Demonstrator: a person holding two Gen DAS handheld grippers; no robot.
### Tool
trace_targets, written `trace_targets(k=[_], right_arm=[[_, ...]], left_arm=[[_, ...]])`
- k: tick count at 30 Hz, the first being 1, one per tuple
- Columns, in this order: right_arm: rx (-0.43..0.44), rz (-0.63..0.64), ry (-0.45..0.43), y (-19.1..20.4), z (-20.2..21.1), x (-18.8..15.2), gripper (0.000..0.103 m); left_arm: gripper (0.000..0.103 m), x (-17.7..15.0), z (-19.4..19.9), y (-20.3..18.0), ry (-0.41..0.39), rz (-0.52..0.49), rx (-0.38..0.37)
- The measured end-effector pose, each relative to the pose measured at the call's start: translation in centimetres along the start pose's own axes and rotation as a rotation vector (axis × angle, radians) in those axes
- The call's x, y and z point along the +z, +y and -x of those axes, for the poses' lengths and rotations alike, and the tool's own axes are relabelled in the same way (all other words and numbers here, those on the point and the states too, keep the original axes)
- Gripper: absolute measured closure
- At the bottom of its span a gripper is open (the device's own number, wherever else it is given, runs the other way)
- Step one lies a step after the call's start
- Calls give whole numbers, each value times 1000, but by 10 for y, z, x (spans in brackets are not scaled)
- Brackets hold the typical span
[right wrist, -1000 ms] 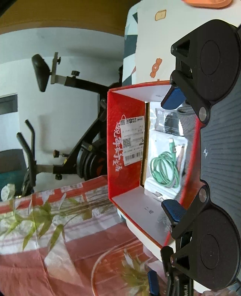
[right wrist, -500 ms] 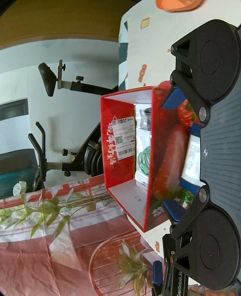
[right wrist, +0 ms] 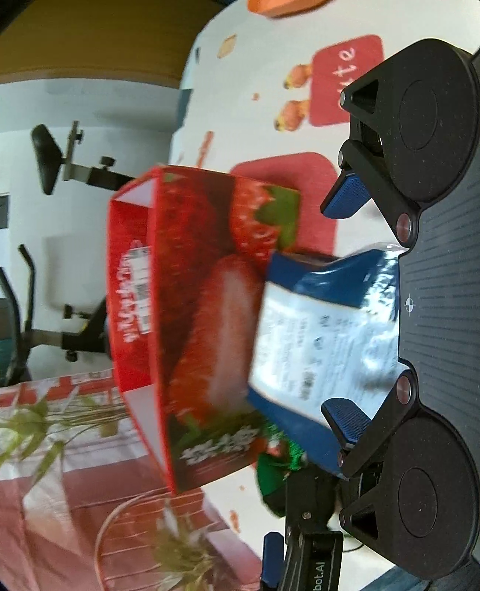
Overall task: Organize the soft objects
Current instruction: 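Move both tools back to the blue-and-white snack bag on the table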
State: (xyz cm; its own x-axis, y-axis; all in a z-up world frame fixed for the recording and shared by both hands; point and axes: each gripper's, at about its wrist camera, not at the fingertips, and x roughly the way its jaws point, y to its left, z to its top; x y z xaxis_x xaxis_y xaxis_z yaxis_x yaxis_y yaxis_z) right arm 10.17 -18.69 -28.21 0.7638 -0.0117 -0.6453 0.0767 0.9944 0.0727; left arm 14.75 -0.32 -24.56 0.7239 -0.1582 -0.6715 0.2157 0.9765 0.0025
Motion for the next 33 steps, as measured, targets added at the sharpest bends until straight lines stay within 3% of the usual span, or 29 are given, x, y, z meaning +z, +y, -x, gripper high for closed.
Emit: trace_targets(k=[6,13,20,33], right_arm=[[8,-12,69,-4,-21,-14,0],[22,-13,47,-4,-27,-22,0],[25,-21,37,-5,-27,-23,0],[27,-15,27,-4,-25,-25,0]], left_arm=[[0,-13,-21,-1,62,-14,14],[0,-21,-34,1,89,-15,15],[0,-29,-45,30,114,194,-89],[0,-32,-47,23,99,153,-76]])
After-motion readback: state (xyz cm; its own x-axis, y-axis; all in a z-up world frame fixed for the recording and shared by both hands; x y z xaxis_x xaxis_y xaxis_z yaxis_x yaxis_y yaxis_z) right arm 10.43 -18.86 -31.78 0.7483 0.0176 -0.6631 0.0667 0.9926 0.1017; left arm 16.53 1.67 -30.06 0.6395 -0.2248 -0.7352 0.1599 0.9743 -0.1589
